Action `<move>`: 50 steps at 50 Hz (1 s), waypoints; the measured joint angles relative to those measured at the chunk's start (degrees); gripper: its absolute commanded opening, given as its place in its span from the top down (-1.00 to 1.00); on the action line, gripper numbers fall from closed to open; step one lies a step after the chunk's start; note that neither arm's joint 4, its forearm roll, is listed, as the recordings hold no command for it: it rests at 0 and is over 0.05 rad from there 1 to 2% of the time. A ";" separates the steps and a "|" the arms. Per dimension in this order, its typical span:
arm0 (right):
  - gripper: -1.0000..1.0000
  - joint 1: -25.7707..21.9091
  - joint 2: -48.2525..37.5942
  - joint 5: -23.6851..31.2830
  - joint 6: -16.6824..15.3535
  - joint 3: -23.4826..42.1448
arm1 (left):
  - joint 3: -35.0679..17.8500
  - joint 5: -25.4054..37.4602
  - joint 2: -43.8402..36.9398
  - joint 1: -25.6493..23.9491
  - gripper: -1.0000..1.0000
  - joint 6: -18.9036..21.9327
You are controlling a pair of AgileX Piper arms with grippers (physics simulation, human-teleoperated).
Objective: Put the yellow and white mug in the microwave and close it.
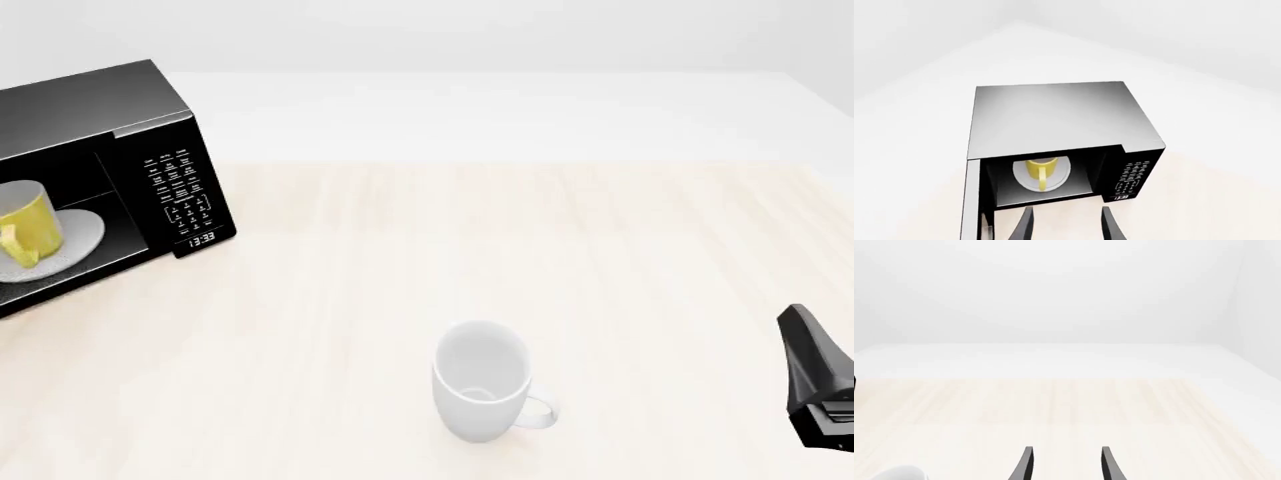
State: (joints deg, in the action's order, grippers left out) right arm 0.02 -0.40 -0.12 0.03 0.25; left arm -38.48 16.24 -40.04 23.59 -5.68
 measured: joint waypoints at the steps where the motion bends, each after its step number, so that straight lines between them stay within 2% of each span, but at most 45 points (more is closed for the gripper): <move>1: -1.00 0.00 0.00 0.00 0.00 0.00 | -0.63 0.79 0.31 0.04 -1.00 -0.05; 17: -1.00 0.00 0.00 0.00 0.00 0.00 | -9.47 10.17 3.24 4.46 -1.00 -0.56; 27: -1.00 0.00 0.00 0.00 0.00 0.00 | -13.18 13.88 3.48 8.96 -1.00 -2.48; 50: -1.00 0.00 0.00 0.00 0.00 0.00 | -15.58 16.35 1.83 19.27 -1.00 -7.04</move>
State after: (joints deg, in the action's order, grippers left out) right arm 0.02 -0.40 -0.12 0.03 0.25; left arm -54.06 32.59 -38.21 42.85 -12.72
